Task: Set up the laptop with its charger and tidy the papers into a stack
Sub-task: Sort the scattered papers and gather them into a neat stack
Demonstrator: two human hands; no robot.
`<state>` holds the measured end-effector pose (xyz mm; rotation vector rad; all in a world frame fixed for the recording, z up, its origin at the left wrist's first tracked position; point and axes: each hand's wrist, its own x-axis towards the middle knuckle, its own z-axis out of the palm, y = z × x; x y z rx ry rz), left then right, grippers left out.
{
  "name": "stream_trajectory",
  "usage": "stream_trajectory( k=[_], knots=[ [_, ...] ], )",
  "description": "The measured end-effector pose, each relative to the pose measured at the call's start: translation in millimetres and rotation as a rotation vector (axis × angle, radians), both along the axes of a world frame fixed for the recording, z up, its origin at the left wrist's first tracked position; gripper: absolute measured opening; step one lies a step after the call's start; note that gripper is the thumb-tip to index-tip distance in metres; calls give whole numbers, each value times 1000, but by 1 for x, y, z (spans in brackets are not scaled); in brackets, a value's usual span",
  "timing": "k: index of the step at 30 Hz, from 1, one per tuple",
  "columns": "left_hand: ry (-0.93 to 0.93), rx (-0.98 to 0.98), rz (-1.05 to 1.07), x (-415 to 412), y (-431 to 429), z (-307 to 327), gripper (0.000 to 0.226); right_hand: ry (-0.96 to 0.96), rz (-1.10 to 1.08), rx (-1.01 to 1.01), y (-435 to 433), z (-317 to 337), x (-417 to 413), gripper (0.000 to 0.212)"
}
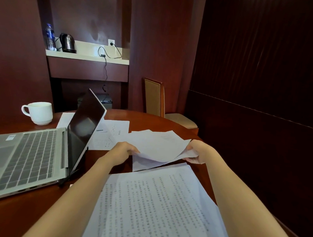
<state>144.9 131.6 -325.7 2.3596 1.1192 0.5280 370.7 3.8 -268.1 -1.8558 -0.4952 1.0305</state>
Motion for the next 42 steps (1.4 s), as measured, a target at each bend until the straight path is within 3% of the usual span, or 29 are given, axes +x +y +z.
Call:
stream_trajectory(
  k=[2, 5, 9, 12, 14, 17, 20, 22, 25, 31, 42],
  knots=[
    [-52, -47, 26, -1, -2, 0, 30, 51, -52, 46, -1, 0, 2, 20],
    [-117, -110, 29, 0, -3, 6, 28, 54, -48, 49, 2, -8, 13, 49],
    [-151, -169, -82, 2, -5, 11, 39, 2, 49, -45, 0, -7, 12, 32],
    [-193, -192, -65, 8, -3, 9, 49, -99, 95, -70, 2, -8, 11, 30],
    [-300, -286, 39, 16, -2, 9, 35, -156, 70, -53, 2, -6, 9, 23],
    [-528, -594, 295, 25, -3, 18, 50, -297, 90, 13, 5, -8, 16, 31],
    [-703, -876, 199, 25, -6, 30, 56, -289, 127, 140, -1, -5, 21, 38],
    [-768, -842, 147, 26, -11, 37, 46, -262, 125, 239, -4, -6, 25, 37],
    [-926, -629, 198, 35, -15, 48, 46, -282, 101, 354, -5, -8, 25, 37],
    [-936, -337, 179, 42, -24, 87, 44, -293, 24, 557, 1, 0, 19, 34],
    [-919, -337, 113, 45, -38, 96, 44, -143, 129, 653, 1, 11, 10, 32]
  ],
)
